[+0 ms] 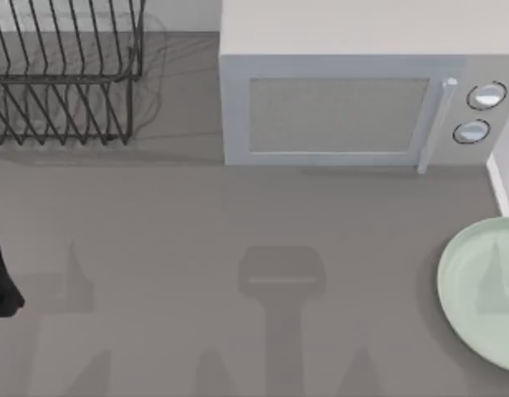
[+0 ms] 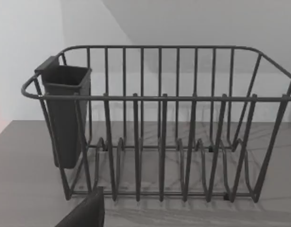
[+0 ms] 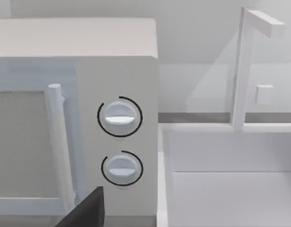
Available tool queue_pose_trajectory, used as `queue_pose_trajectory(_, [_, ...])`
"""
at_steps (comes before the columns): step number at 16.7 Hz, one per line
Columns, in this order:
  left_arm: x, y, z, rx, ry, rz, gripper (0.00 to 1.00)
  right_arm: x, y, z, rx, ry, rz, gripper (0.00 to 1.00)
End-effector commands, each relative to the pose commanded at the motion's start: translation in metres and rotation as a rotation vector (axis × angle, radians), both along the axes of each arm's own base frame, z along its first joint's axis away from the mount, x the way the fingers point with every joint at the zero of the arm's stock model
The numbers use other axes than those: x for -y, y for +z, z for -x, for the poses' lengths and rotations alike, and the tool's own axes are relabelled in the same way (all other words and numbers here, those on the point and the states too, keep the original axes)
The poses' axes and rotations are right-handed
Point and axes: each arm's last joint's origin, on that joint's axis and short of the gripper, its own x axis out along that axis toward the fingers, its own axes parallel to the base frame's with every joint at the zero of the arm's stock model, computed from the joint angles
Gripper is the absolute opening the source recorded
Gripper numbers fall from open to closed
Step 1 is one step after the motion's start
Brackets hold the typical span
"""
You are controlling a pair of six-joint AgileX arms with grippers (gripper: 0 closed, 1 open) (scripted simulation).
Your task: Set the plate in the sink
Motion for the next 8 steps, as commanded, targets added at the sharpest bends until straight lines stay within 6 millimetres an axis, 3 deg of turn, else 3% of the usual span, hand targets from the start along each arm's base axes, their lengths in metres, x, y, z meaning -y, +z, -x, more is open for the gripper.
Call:
queue_pose_trajectory(4, [0.000, 0.000, 0.000, 0.000, 0.000, 0.000, 1.00, -0.006, 0.024, -0.006, -0.175, 0.045, -0.046, 1.00])
queue_pose_trajectory(8, [0.000, 0.000, 0.000, 0.000, 0.000, 0.000, 1.00, -0.019, 0.053, -0.031, -0.482, 0.091, -0.093, 1.00])
